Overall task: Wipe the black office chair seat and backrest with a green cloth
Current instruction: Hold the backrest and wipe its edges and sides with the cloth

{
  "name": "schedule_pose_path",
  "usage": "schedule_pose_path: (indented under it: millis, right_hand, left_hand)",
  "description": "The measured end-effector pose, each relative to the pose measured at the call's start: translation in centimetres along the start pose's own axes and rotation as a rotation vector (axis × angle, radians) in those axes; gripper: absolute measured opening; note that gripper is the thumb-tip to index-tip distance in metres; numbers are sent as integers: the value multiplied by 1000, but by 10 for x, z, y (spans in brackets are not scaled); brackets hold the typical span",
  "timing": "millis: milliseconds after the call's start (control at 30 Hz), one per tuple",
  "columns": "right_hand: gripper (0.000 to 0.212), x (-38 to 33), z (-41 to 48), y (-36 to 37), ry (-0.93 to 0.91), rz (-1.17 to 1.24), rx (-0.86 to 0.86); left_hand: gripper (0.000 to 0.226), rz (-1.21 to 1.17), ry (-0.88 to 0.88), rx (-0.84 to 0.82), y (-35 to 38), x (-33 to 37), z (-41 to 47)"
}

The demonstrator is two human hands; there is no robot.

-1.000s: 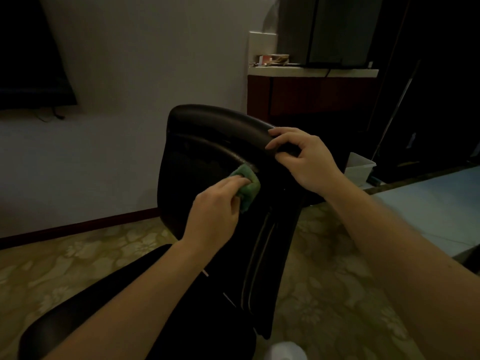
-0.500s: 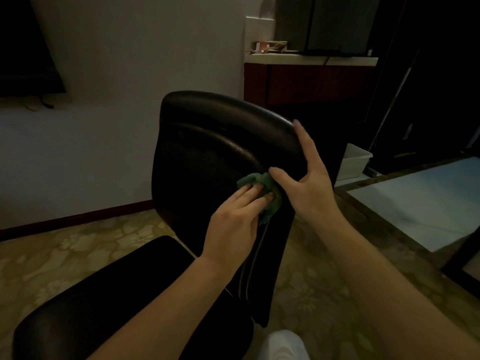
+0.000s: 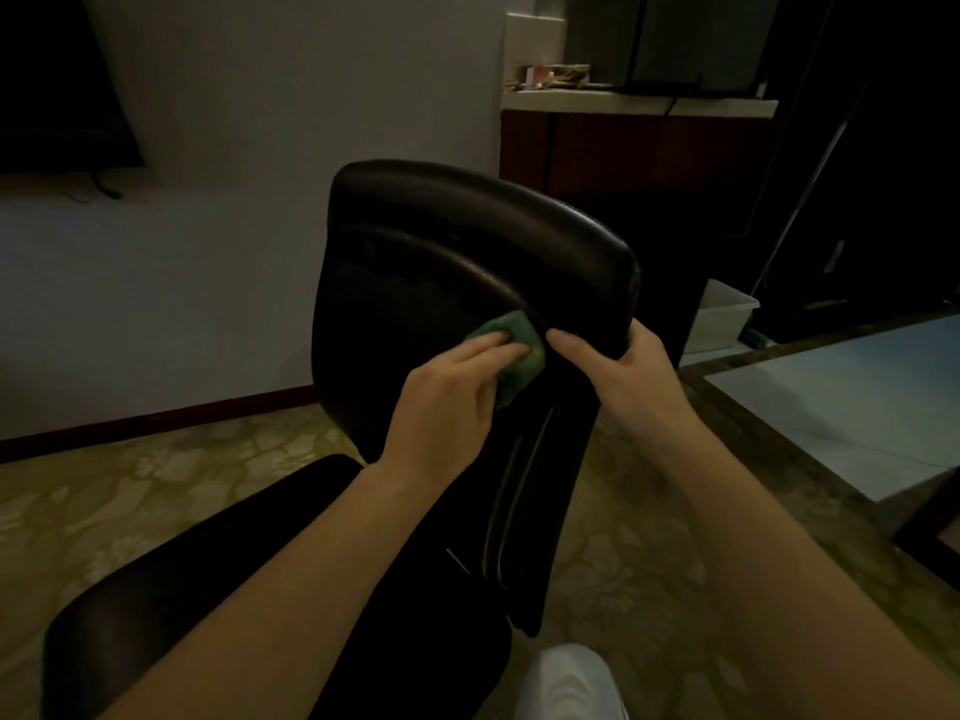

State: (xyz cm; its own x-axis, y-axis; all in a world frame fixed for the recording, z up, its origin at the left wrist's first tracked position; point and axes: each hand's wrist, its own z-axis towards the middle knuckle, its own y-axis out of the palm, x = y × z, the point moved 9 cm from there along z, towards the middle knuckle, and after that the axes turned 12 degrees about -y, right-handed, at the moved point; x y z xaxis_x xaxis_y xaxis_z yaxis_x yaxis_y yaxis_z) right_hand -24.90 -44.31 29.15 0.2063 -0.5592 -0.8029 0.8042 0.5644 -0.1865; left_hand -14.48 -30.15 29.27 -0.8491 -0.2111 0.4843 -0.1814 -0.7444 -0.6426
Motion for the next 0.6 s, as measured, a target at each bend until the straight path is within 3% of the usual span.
schedule_pose_path:
  millis: [400, 600]
  right_hand:
    - [24, 17, -10, 8, 52, 112, 146]
    - [21, 13, -14, 10, 37, 100, 101]
  left_hand:
    - [38, 96, 41, -7, 22, -14, -29]
    - [38, 75, -30, -6, 21, -28, -48]
